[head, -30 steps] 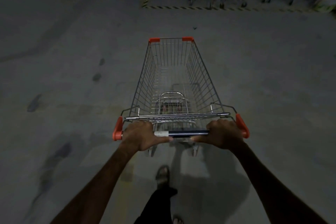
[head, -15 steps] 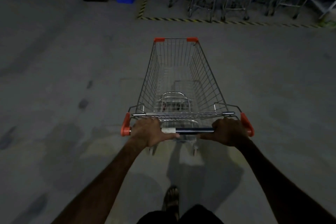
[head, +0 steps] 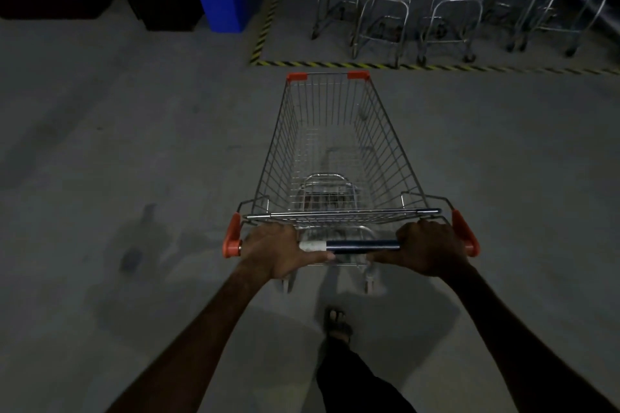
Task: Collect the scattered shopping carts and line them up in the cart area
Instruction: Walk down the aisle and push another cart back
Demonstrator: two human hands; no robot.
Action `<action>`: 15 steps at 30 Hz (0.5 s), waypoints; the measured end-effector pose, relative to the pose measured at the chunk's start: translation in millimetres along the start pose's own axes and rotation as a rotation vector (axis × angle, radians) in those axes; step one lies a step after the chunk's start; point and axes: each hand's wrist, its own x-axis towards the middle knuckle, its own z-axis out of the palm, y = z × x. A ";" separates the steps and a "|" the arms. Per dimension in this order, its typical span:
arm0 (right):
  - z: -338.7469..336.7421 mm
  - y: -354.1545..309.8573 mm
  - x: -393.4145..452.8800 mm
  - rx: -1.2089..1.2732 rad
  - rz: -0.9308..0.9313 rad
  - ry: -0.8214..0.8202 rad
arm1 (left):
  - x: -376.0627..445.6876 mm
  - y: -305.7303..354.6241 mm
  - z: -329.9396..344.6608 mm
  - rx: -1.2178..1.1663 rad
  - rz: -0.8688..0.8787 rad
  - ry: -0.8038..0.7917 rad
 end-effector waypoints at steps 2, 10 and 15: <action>-14.7 12.6 57.0 0.011 0.013 -0.016 | 57.1 -9.1 -14.2 0.018 -0.011 -0.006; -70.8 41.2 263.0 0.020 -0.010 -0.089 | 253.9 -60.7 -69.8 -0.036 -0.056 -0.022; -85.9 59.3 384.3 0.012 -0.035 -0.073 | 369.2 -99.1 -88.1 -0.021 -0.052 -0.005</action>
